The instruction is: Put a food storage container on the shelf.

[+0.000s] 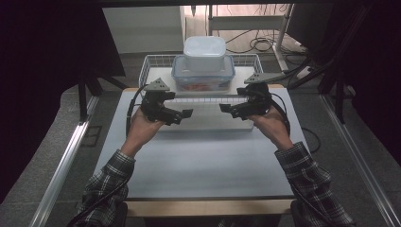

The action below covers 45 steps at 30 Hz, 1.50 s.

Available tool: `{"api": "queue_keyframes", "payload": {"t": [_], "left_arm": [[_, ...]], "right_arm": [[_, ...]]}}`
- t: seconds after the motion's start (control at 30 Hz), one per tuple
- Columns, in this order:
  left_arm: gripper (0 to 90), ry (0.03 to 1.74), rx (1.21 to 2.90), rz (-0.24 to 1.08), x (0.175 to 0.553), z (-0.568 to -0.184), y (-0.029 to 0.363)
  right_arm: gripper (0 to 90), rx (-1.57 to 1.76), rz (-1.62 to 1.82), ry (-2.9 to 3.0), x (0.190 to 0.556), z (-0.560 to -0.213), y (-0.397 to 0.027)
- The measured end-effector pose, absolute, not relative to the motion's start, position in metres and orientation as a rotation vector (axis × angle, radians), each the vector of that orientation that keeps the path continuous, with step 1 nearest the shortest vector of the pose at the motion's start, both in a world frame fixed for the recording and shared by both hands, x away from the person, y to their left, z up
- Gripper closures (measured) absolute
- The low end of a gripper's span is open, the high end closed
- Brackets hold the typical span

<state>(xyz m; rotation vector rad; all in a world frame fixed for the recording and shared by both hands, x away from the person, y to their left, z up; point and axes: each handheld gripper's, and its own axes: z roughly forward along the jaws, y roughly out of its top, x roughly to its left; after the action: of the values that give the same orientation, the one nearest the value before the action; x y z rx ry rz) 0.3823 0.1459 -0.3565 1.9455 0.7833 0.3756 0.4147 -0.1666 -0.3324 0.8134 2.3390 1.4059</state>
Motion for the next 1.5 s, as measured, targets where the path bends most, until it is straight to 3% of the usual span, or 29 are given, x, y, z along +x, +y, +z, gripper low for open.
{"api": "queue_keyframes", "payload": {"t": [1.5], "left_arm": [[3.2,0.803,1.958,0.397,0.328,-0.438,0.148]], "right_arm": [[1.5,0.783,1.342,2.377,0.364,-0.407,-0.179]]}}
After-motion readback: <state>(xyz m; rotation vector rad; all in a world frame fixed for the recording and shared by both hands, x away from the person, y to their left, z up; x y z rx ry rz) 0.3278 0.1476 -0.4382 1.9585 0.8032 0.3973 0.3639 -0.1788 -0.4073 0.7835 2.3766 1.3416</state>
